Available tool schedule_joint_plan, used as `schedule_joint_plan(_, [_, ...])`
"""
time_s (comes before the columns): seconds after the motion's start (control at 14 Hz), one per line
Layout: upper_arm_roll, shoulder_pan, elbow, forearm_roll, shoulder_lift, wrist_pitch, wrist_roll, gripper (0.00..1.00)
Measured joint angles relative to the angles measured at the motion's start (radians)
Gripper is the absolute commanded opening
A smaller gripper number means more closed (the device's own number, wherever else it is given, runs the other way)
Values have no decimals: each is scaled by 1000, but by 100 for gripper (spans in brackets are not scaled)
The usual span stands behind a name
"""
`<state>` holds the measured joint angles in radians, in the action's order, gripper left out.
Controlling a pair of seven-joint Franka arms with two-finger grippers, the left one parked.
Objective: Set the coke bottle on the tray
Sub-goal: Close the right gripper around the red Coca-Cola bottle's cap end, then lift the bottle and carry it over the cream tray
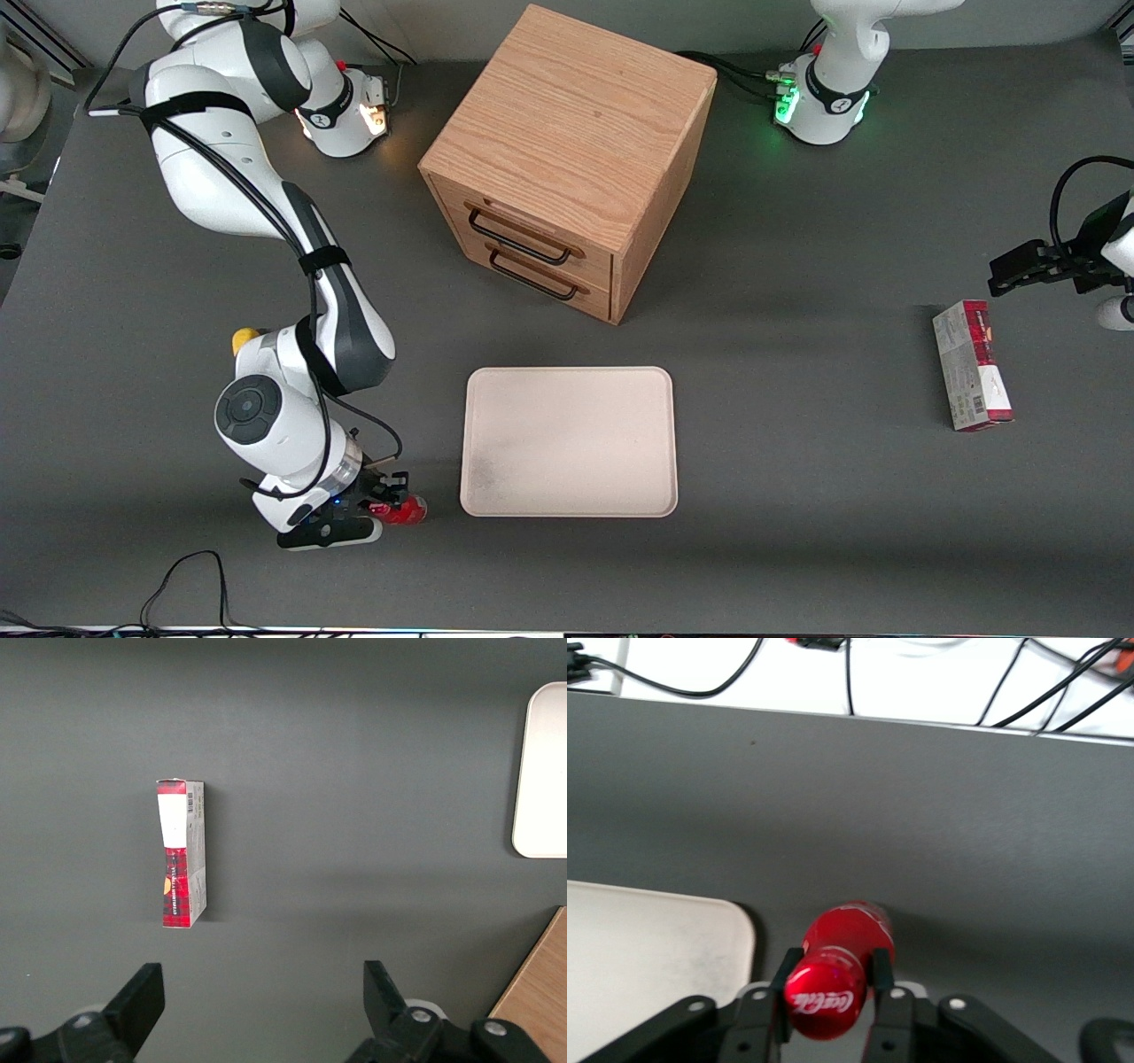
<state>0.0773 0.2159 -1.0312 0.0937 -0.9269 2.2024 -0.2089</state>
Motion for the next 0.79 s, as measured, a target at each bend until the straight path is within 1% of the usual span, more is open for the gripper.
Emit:
schedule_joint_plan(0.29, [3,2,3,0,10,-12,-55,0])
schedule_joint_plan(0.43, [5,6,18,0,61,-98,-98,0])
schedule_joint_plan(0.57, [9,8,28,-1,166,-250,-123,0])
schedule_joint_plan(0.64, [18,10,27,-2,219,-302,-161,0])
schedule_joint_plan(0.79, [81,12,18,-2,275,-332,-286,0])
